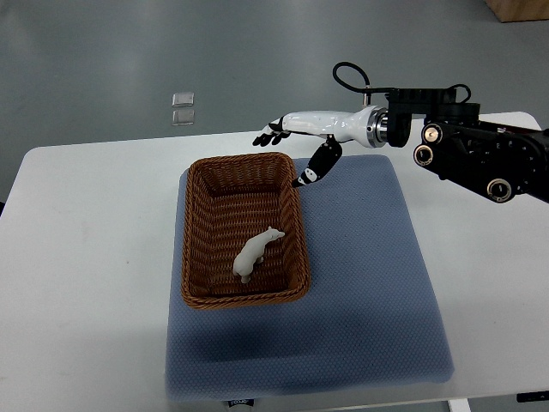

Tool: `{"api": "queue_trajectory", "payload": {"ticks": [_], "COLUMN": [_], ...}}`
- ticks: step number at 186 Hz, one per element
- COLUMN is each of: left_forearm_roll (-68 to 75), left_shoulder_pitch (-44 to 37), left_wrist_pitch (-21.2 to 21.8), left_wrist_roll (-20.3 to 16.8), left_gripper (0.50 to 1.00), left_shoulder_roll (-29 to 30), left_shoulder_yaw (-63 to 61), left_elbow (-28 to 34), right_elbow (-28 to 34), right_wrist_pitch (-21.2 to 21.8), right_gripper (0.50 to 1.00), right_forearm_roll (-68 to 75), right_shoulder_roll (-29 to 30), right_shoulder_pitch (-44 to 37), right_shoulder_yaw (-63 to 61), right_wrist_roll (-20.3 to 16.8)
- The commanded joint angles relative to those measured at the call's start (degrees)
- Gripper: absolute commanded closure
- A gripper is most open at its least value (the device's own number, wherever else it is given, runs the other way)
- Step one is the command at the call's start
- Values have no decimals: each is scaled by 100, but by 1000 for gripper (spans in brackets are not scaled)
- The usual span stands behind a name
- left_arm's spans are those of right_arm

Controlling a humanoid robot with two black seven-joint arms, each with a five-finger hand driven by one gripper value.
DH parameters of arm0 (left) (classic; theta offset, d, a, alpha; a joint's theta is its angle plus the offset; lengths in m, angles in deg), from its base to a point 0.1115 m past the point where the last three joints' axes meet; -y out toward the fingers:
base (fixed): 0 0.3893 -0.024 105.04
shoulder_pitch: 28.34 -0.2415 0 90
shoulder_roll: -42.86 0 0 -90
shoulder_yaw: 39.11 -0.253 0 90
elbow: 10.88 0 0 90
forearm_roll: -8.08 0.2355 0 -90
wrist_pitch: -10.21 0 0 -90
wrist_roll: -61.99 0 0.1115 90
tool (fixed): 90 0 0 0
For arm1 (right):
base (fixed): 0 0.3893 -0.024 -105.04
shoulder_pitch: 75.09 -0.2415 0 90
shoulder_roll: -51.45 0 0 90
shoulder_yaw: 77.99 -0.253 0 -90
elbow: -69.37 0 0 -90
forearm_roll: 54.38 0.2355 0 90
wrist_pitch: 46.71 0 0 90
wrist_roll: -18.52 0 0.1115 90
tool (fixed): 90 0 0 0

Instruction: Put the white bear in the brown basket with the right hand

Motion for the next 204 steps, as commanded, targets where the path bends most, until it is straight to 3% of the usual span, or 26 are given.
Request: {"api": "queue_trajectory", "payload": {"ticks": [1, 37, 68, 82, 93, 110, 204], "left_forearm_roll": [0, 0, 0, 0, 0, 0, 0], "left_shoulder_pitch": [0, 0, 0, 0, 0, 0, 0], "left_wrist_pitch": [4, 4, 4, -5, -5, -5, 4], "left_wrist_roll": [0, 0, 0, 0, 0, 0, 0], "left_gripper": [500, 500, 500, 500, 500, 500, 500], "left_shoulder_roll": [0, 0, 0, 0, 0, 0, 0], "left_shoulder_yaw": [0, 0, 0, 0, 0, 0, 0], "left_elbow": [0, 0, 0, 0, 0, 0, 0], "right_elbow": [-576, -1745, -2212, -2256, -2273, -2273, -2300], "right_wrist_pitch": [-112, -411, -437, -437, -429, -420, -525], "right_gripper": [644, 644, 644, 642, 589, 577, 576], "right_forearm_roll": [915, 2681, 4061, 4449, 4774, 5160, 5495], "right_shoulder_roll": [34, 113, 201, 192, 192, 157, 201], "right_shoulder_pitch": [277, 734, 998, 1104, 1183, 1332, 1719], "right_shoulder_yaw": [-569, -1272, -1299, -1299, -1299, -1299, -1316], "right_wrist_roll": [-13, -4, -4, -4, -4, -4, 66]}}
